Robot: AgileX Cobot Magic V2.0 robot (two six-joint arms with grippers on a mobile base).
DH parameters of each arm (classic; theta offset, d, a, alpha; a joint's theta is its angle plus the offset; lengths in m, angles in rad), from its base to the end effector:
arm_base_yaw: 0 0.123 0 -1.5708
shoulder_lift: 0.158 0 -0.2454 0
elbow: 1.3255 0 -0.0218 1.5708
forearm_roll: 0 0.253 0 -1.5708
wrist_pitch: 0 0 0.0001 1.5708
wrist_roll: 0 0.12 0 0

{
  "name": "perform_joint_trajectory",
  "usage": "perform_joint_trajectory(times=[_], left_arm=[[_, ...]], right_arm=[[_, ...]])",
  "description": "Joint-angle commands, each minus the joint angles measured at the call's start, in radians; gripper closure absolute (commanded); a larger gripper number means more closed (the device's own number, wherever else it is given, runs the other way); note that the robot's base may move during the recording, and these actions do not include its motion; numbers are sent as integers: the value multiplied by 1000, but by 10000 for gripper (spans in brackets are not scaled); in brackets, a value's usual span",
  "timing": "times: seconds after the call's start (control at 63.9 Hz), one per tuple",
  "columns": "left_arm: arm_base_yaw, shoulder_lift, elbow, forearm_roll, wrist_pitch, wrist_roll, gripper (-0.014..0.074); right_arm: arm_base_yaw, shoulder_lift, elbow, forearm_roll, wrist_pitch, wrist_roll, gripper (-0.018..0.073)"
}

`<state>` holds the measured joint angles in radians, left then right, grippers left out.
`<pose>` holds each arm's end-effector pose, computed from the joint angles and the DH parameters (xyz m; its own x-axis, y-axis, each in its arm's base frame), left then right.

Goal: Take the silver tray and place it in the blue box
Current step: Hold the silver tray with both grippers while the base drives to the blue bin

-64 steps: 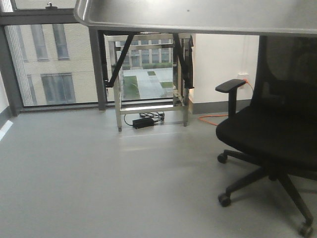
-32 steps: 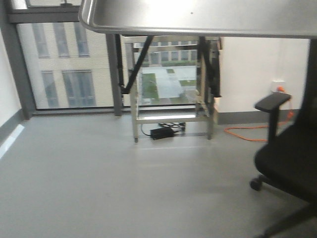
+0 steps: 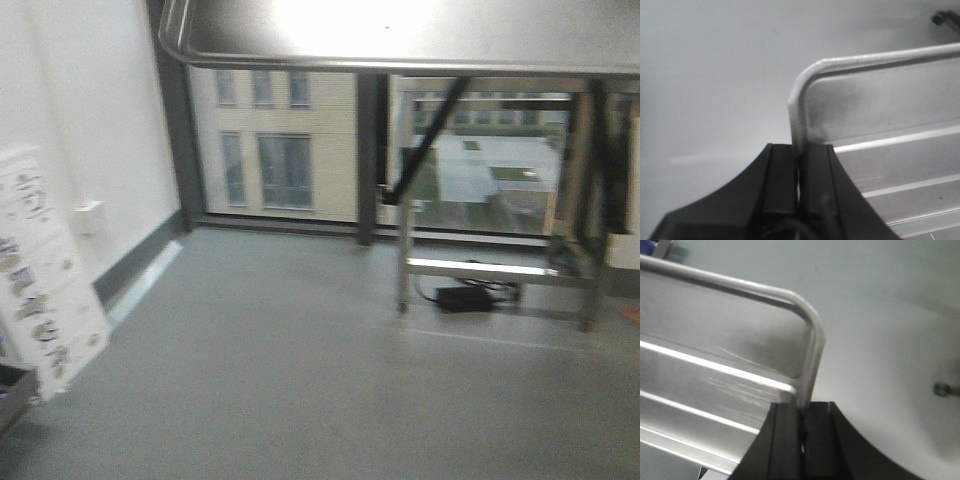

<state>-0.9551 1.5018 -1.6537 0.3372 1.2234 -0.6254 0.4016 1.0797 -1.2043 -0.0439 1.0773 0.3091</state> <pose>0.2195 -0.2456 0.3547 -0.7420 0.2504 -0.6218 0.3586 0.9320 -0.0526 0.2229 0.0896 0.3381 -0.7761 -0.0209 -0.6302 -0.1532 0.9758 0.1562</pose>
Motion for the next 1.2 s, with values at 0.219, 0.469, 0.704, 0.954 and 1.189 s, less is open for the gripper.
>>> perform_joint_trajectory(times=[0.219, 0.469, 0.704, 0.954, 1.189], left_arm=[[-7, -29, -21, 9, 67, 37, 701], [-7, -29, -21, 9, 67, 37, 701], [-7, -29, -21, 9, 67, 37, 701], [-7, -29, -21, 11, 67, 37, 701], [-7, -29, -21, 11, 67, 37, 701]], right_arm=[[-1, -21, -40, -18, -90, -21, 502], [-1, -21, -40, -18, -90, -21, 502], [-1, -21, -40, -18, -90, -21, 502], [-1, -21, -40, -18, -90, -21, 502], [-1, -21, -40, -18, -90, -21, 502]])
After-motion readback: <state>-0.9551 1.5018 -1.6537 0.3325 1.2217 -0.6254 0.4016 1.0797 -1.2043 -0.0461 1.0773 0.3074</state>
